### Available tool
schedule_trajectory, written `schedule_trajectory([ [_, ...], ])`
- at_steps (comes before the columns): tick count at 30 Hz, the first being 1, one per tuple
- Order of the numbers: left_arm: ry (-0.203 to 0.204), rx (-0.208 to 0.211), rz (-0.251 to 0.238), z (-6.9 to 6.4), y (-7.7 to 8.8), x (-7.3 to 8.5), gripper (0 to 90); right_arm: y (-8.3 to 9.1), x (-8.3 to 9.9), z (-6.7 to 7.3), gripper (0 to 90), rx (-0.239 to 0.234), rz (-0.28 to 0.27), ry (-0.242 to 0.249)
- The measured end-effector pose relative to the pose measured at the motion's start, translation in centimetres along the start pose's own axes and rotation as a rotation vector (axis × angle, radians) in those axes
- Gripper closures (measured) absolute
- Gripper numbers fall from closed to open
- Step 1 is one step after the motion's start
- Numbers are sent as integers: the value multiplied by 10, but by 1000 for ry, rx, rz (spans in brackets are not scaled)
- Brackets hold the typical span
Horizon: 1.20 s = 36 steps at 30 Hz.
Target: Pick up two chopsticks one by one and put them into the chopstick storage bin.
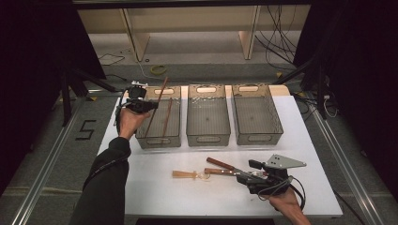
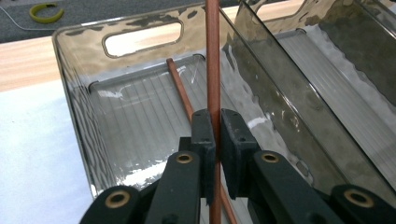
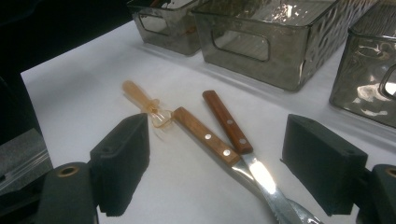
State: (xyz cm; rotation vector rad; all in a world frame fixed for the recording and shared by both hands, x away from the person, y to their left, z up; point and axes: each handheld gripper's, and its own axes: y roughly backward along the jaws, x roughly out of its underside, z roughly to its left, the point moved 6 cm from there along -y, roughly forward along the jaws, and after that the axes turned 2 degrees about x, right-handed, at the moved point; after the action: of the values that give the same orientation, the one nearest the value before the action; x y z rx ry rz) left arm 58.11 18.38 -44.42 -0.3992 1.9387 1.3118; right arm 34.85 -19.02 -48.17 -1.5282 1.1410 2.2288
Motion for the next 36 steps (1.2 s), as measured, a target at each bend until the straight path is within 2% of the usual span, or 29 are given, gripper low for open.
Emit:
schedule_trajectory([
  [9, 14, -6, 21, 1, -8, 7, 819, 0, 0, 0, 239, -1, 0, 0],
  [13, 24, 13, 23, 0, -3, 7, 694, 1, 0, 0, 240, 1, -1, -4],
  [17, 15, 68, 13, -9, 14, 5, 567, 1, 0, 0, 240, 3, -2, -4],
  [20, -18, 94, 7, -18, 28, 9, 490, 1, 0, 0, 239, 4, -3, -2],
  [23, -20, 131, -8, -28, 41, 15, 422, 1, 0, 0, 239, 6, -1, -2],
  [27, -56, 173, -20, -40, 54, 26, 356, 1, 0, 0, 239, 6, 0, -1],
  [31, -84, 229, -42, -53, 66, 35, 315, 0, 0, 1, 239, 6, 1, 0],
  [36, -133, 257, -38, -67, 74, 50, 285, 1, -1, 1, 240, 7, -1, -2],
])
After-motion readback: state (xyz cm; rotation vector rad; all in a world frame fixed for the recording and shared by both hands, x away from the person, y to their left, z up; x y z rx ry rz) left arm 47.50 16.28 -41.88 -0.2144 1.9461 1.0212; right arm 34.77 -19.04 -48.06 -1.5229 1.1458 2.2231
